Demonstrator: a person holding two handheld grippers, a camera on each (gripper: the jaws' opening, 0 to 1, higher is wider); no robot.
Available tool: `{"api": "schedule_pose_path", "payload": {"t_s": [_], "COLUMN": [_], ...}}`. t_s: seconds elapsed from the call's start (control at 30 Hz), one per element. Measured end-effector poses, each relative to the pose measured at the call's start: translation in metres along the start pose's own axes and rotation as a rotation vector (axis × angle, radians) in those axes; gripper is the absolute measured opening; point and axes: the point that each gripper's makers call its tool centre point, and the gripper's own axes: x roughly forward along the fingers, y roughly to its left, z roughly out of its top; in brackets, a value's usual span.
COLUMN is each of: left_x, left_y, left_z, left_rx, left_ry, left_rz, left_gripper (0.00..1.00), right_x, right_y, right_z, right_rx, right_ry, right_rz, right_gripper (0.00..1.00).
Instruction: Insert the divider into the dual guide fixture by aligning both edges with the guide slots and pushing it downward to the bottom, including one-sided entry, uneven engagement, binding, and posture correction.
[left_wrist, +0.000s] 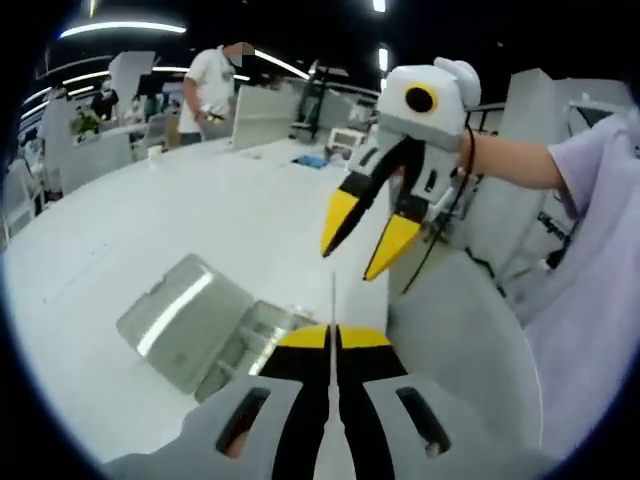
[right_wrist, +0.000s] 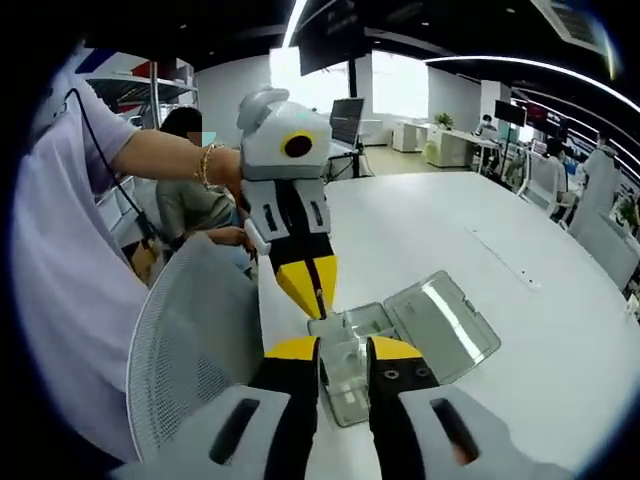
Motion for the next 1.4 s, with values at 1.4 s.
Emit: {"api": "schedule_pose_path", "payload": {"t_s": [1.4], "left_x": [-0.006], "left_y": [-0.008], "left_z": [-0.01], "left_rx": [0.002], "left_ry": [-0.006], "left_rz": [0.016], "left_gripper": [0.25], "right_x": [0.018], "right_y": [0.019], "right_z": [-0.008], "right_rx": [-0.068], "right_ry": [0.142], "right_rz": [0.167], "right_gripper": [0.0]}}
